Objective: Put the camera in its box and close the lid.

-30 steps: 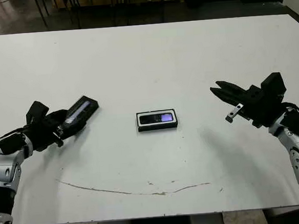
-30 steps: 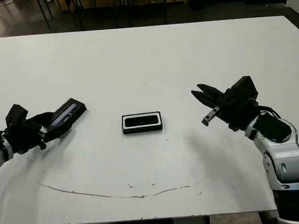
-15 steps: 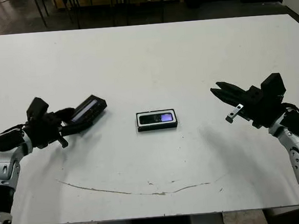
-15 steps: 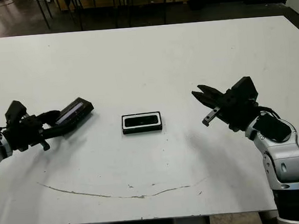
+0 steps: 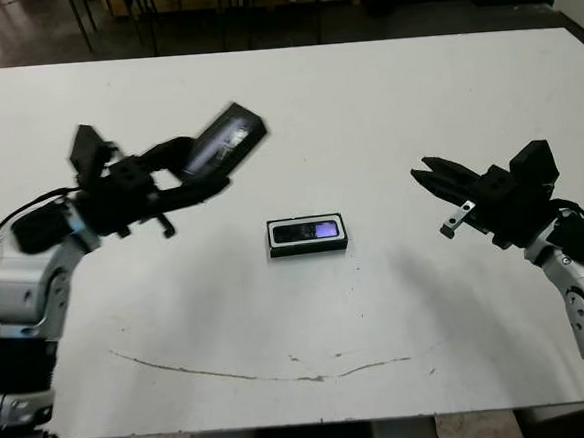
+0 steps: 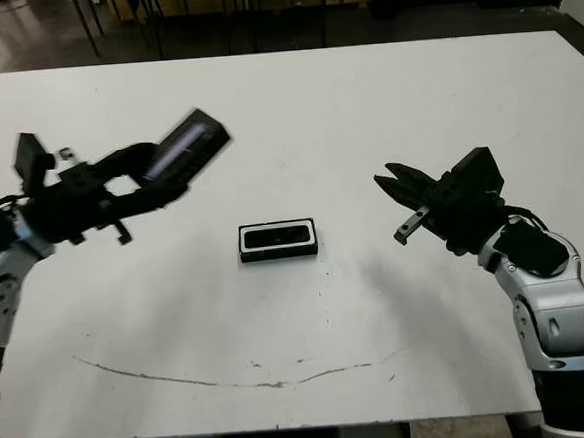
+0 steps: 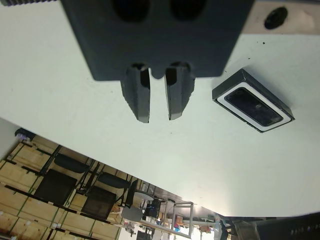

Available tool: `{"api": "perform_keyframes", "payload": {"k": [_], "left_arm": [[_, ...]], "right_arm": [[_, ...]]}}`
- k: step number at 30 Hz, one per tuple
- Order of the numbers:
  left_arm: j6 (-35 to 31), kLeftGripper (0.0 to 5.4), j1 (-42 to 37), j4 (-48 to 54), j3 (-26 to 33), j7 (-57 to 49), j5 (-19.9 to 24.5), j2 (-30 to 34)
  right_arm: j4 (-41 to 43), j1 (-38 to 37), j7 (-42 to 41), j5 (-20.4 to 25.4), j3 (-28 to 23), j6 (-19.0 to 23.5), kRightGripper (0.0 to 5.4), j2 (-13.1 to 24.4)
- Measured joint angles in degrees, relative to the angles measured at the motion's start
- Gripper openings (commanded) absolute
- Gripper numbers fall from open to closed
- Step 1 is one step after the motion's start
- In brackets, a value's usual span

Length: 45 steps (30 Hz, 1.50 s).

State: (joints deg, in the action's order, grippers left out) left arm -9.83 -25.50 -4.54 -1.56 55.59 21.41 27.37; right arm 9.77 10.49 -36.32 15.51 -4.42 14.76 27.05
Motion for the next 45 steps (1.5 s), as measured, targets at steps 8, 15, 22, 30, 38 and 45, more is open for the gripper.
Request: {"api": "perform_keyframes", "payload": {"k": [8,15,22,30,38,45], "left_arm": [[-0.8,1.25,-10.9,-15.2,-9.0,13.9,-6.0,1.1],[0.7,1.24,-13.4,-20.1,-10.8,16.6,-9.2,1.0],[4.7,1.24,-13.4,-22.8,-9.5,14.7,-9.5,-0.7],[5.7,1.24,-13.4,-25.9,-8.3,13.2,-9.5,-3.1],[5.1,1.24,-13.7,-29.4,-8.1,14.9,-9.5,-5.0],[5.1,1.24,-17.1,-35.0,-10.1,18.6,-12.0,-5.7]], "right_arm": [[0.5,0.2,0.2,0.6,-0.3,0.8,0.0,0.1],[0.6,0.2,-0.1,0.7,-0.3,0.8,0.0,0.2],[0.1,0.2,-0.3,0.6,-0.3,0.6,0.0,0.2],[-0.5,0.2,-0.7,0.6,-0.2,-0.1,0.0,0.2],[-0.5,0.2,-0.7,0.5,-0.2,-0.1,0.0,0.2],[-0.5,0.2,-0.7,0.6,-0.2,0.0,0.0,0.2]]}}
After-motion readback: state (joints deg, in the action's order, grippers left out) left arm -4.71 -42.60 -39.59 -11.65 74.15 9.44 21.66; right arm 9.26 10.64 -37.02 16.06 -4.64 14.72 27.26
